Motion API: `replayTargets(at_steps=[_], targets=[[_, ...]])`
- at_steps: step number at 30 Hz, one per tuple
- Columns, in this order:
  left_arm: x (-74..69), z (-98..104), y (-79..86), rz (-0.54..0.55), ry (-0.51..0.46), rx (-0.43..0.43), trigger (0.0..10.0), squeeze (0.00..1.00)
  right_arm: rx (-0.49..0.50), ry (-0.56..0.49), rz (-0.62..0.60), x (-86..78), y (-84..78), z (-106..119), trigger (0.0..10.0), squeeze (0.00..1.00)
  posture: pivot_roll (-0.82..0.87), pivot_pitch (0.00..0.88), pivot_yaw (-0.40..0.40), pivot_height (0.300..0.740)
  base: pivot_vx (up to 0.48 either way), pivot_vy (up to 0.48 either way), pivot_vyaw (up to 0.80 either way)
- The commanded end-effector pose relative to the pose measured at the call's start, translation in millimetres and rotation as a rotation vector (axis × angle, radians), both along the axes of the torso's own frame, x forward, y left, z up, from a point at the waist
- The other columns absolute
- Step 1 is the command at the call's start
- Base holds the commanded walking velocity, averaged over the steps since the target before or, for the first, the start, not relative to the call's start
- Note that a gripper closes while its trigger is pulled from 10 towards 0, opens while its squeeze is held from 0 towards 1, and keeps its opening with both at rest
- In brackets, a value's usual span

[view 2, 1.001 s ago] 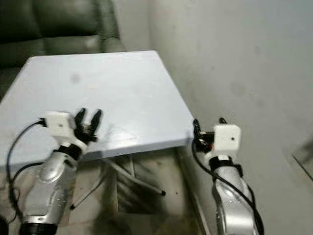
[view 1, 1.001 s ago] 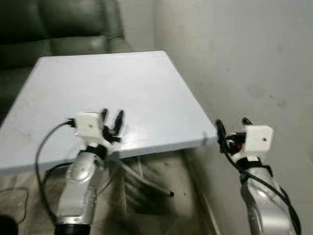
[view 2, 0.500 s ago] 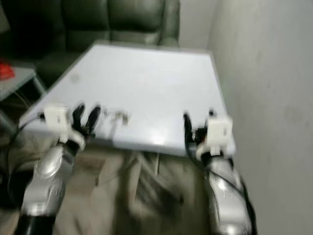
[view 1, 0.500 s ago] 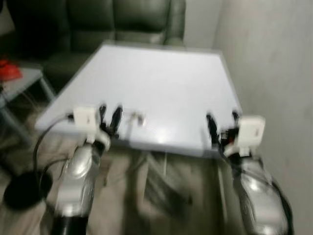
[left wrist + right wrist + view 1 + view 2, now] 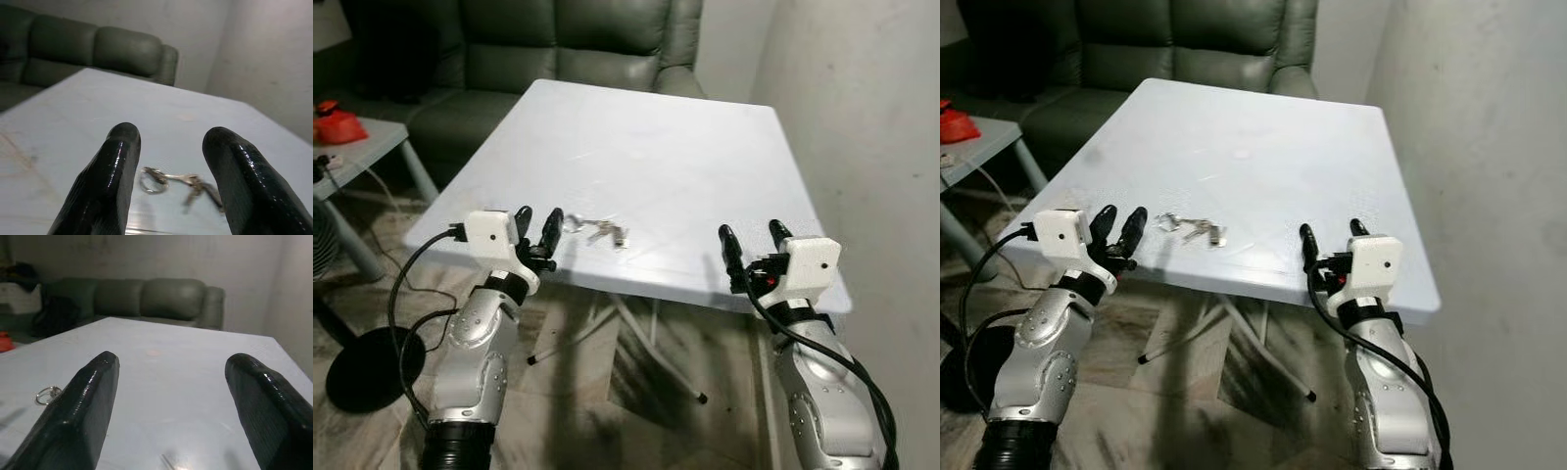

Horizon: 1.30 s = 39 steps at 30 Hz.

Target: Hang keys on a hook

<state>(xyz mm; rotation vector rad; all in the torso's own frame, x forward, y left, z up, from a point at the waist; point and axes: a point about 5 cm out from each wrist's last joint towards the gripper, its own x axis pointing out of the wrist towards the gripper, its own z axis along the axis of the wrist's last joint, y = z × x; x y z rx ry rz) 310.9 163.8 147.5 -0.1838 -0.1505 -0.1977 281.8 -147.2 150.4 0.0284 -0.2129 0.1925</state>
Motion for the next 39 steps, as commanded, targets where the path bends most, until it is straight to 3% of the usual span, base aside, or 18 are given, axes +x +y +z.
replayTargets(at_steps=[1,39], targets=[[1.9,3.5,-8.8,-0.021,-0.013,-0.011,10.0,0.0,-0.008,0.003,-0.027,-0.5,-9.7,-0.7,10.0,0.0,-0.08,0.0,-0.037,0.74,0.0,0.48,0.0],[0.3,0.7,-7.8,0.002,-0.007,-0.022,10.0,0.0,-0.042,0.018,0.003,-2.2,-7.9,-3.6,10.0,0.0,-0.07,0.0,-0.056,0.74,0.0,0.48,0.0]])
